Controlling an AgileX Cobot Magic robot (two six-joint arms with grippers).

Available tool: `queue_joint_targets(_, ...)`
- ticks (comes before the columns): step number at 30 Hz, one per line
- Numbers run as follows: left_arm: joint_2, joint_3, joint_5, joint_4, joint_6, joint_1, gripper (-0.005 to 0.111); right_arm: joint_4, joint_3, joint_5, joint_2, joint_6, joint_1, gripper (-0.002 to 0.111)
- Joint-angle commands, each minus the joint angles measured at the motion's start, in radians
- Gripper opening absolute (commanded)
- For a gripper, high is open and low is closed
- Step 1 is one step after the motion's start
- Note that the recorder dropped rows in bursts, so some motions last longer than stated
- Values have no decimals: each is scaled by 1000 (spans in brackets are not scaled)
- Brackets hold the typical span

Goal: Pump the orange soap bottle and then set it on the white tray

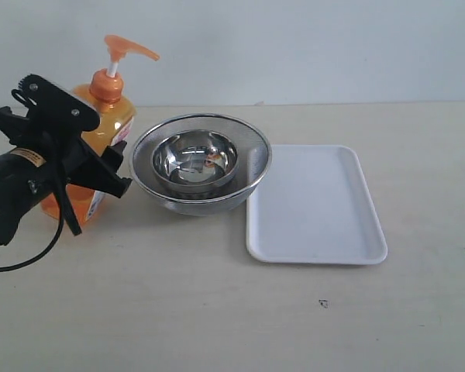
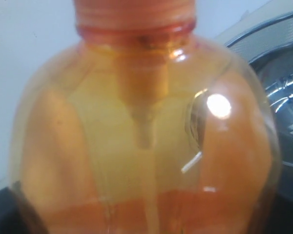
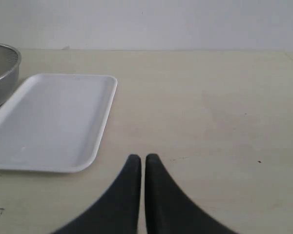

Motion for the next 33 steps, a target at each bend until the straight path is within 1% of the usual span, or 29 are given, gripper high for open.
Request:
queue_joint_targets(1,-18,-4,-20,14,41,-2,5,-1,-1,-4,-5,-5,-5,0)
queue_joint_targets(5,-18,-4,-8,14,58,-2,5,-6,-1,-19,-5,-34,-5,0)
queue_joint_targets(10,-18,-4,23,-7,163,-2,5,-13,-1,-41,-5,-86,-5,0)
queue_joint_targets(15,-18,-4,40,-10,168,-2,5,-38,-1,-49,-5,-99,-5,0)
queue_joint_targets(17,-18,-4,40,-10,170,-2,5,-39,-1,-139,-5,-76,-5,0)
queue_joint_targets(18,-18,-4,40,-10,170,-2,5,4,-1,-241,-5,-35,-5,0)
queue_joint_targets(19,-18,-4,40,-10,170,-2,5,104,-1,-352,-5,46,-3,0)
queue_joint_targets(20,-18,-4,43,-10,170,-2,5,151,-1,-446,-5,90,-3,0)
queue_joint_targets(21,-18,-4,51,-10,170,-2,5,161,-1,-499,-5,124,-3,0)
queue_joint_targets(22,-18,-4,57,-8,170,-2,5,134,-1,-540,-5,164,-3,0)
queue_joint_targets(24,-18,-4,63,-5,183,-2,5,49,-21,-522,-5,243,-3,0)
queue_joint_targets(27,-18,-4,63,-5,188,-2,5,-152,-100,-494,55,405,19,0)
queue_joint_targets(31,-18,-4,63,7,188,-2,5,-398,-222,-638,259,610,94,0)
queue_joint_targets(33,-18,-4,63,18,188,-2,5,-537,-294,-672,384,717,142,0)
